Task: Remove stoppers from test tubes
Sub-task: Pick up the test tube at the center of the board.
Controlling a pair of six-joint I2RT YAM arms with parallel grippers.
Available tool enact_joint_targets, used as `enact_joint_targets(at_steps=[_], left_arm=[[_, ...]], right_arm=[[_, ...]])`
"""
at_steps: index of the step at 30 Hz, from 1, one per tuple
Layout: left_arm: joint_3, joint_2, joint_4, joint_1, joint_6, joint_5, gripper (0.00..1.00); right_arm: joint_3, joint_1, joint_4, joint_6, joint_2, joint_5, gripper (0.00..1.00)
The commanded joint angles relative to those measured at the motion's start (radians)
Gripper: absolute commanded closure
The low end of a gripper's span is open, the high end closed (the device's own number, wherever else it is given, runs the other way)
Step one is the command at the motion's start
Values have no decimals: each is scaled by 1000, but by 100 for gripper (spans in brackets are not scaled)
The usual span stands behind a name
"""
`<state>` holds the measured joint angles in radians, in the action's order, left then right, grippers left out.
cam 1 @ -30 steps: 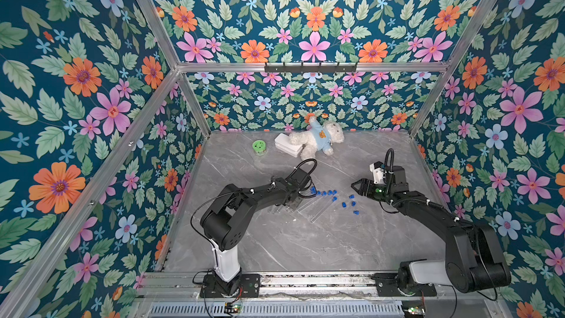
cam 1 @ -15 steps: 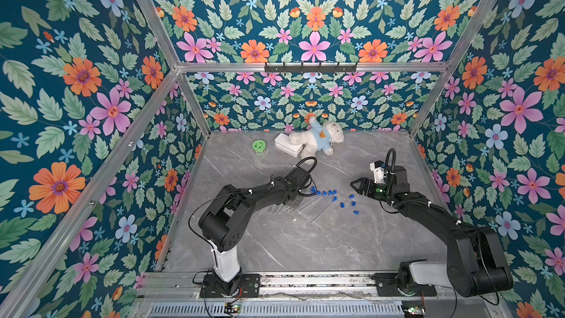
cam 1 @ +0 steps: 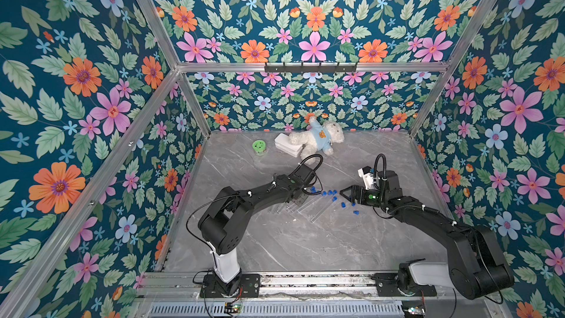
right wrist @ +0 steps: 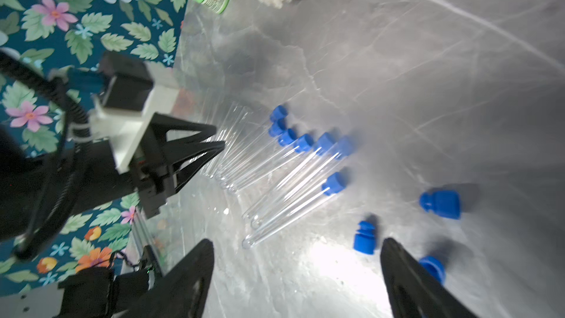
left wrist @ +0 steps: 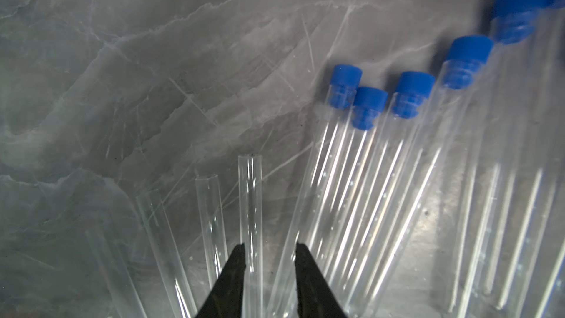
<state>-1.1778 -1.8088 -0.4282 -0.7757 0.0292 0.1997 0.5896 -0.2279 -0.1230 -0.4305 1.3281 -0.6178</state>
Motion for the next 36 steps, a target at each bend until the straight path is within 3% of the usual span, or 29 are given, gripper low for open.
enact_joint_targets(at_steps=[1, 27, 36], left_arm=[[-28, -30, -17, 0, 23, -22, 69], [-70, -138, 2, 14, 57, -71, 69], [-64, -144, 4, 17, 57, -78, 83]], right_arm=[[0, -6, -56, 10, -8, -29, 13], [-12, -4, -72, 5, -22, 4, 11], [-10, -2, -60, -2, -25, 28, 10]])
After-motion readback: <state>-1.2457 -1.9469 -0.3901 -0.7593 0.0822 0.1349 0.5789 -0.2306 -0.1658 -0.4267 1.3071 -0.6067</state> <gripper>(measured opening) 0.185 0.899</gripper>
